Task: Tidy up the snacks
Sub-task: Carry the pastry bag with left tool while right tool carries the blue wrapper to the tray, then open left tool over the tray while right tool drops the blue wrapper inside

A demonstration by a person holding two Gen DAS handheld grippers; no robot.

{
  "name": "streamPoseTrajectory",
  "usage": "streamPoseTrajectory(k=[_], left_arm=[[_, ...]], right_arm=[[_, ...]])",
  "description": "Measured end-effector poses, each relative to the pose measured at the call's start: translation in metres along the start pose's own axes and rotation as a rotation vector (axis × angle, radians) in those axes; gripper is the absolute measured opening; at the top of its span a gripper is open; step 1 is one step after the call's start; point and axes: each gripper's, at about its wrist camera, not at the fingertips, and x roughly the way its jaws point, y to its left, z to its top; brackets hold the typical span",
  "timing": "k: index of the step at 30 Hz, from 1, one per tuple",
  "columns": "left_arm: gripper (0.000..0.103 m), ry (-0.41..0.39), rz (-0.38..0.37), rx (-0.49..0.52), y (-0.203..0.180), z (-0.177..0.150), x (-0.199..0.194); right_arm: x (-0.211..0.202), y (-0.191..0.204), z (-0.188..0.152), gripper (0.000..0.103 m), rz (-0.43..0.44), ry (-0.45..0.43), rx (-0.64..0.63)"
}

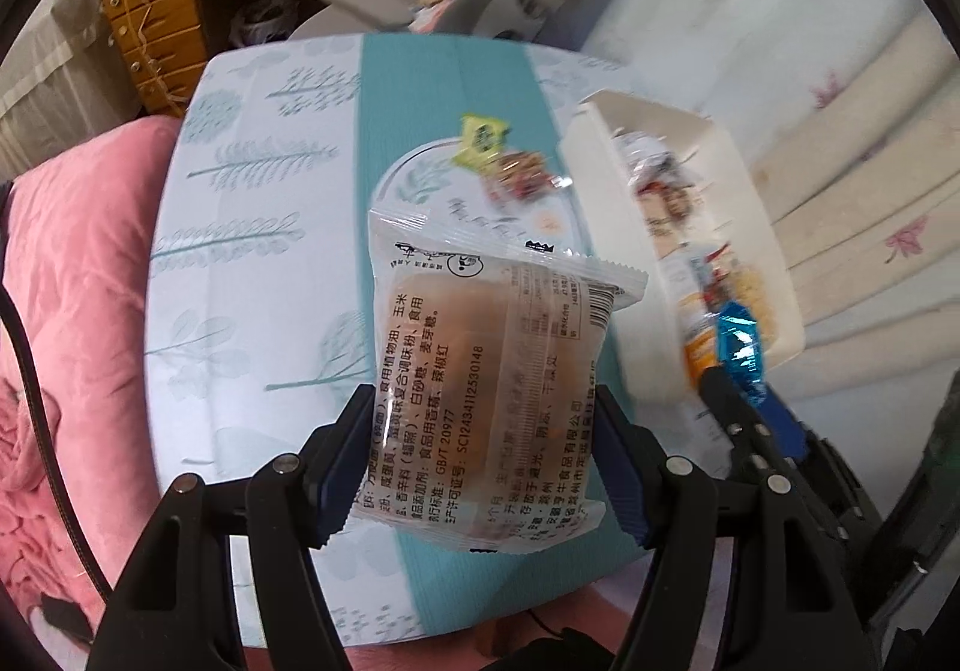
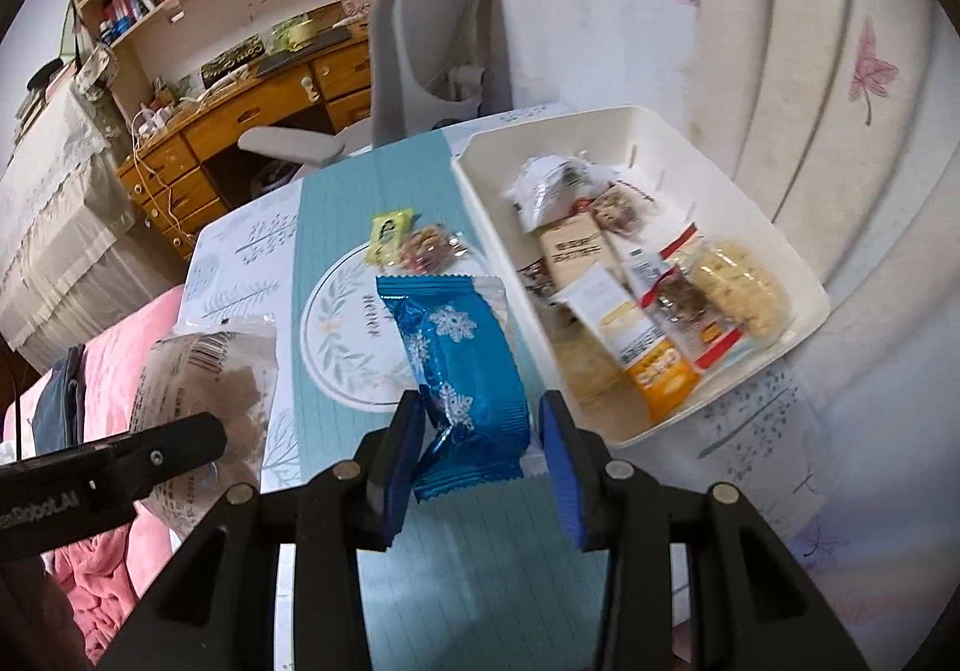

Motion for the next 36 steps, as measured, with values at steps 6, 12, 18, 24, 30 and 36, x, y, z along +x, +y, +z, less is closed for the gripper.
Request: streamPoseTrajectory(k=[6,12,18,24,30,36], left_arm=[[0.068,-0.061,-0.008,0.010,-0.044,0.006,-0.002],[0.069,-0.055,0.021,-0.034,-0.088,0.017,0.014],[0.069,-0.082,0.030,-0.071,-0.130,0.029,0.025],[0.069,-0.087,0.033,-0.118,-0.166,0.038,0.045],[0.069,-0.083,0.021,-0.150,-0.196,0.046,0.067],[0.073,-0.083,0.022,-0.151,-0.218,0.052,0.083]], right_arm=[[0.007,-0.038,0.015,0.040,0.027,0.000,0.032],[0.021,-0.079,0.039,0.040,0.068,0.023,0.028],[0.037,-0.119,0.069,0.040,0.095,0.035,-0.010],[0.054,-0.152,0.095,0.040,0.115,0.050,-0.064],[0.064,-0.179,0.110,0.040,0.135,0.057,-0.123],[0.068,-0.200,0.123,0.040,0.153,0.041,-0.171]])
